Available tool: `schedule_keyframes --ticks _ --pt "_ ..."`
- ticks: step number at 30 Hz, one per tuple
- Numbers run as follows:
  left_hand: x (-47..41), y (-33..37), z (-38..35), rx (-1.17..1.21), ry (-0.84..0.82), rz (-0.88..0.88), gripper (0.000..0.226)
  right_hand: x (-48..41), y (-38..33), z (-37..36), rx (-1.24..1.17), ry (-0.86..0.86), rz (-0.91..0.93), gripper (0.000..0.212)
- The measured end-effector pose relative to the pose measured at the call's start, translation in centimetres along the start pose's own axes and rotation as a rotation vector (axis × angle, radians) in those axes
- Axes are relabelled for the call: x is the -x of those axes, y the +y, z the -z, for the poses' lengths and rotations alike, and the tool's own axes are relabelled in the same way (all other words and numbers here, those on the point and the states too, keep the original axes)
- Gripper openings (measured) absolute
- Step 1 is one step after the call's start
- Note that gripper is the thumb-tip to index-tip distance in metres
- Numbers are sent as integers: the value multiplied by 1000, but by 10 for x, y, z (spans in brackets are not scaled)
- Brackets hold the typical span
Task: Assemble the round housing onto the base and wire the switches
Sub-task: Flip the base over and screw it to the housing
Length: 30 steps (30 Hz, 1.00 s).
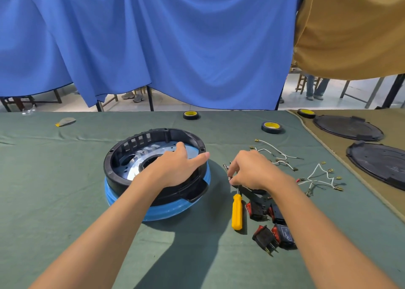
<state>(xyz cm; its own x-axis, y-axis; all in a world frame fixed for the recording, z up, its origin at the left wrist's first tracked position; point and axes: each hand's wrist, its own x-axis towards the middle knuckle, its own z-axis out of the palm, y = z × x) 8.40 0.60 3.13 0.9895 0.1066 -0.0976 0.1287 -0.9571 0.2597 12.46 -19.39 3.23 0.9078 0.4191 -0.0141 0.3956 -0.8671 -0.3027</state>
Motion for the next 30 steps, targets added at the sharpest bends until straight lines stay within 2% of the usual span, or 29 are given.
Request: schedule_keyframes --ticks 4,7,10,13,16,19,23,25,27,30 --pt "2 2 2 39 3 15 28 -1 0 -3 -17 30 0 13" --pt "7 6 5 71 9 7 11 -2 -2 -4 -4 42 4 11" --pt "10 8 5 39 13 -13 12 -1 -3 -2 8 57 26 8" --pt "11 7 7 16 -15 -20 15 2 -4 0 -7 0 52 9" --pt "10 7 8 -21 -55 -37 31 2 -7 0 -17 -37 55 14" --pt "11 5 11 49 -77 -18 35 2 -5 0 -16 -46 52 19" --pt "11 -5 15 154 -91 36 93 2 -6 -1 15 -51 60 19" --pt "11 -6 15 179 -84 35 97 3 -7 1 24 -36 69 14" --pt "10 -7 15 189 -81 16 85 2 -10 6 -54 74 101 8" --pt "11 -8 15 171 -58 -28 29 1 -20 16 -271 308 187 8"
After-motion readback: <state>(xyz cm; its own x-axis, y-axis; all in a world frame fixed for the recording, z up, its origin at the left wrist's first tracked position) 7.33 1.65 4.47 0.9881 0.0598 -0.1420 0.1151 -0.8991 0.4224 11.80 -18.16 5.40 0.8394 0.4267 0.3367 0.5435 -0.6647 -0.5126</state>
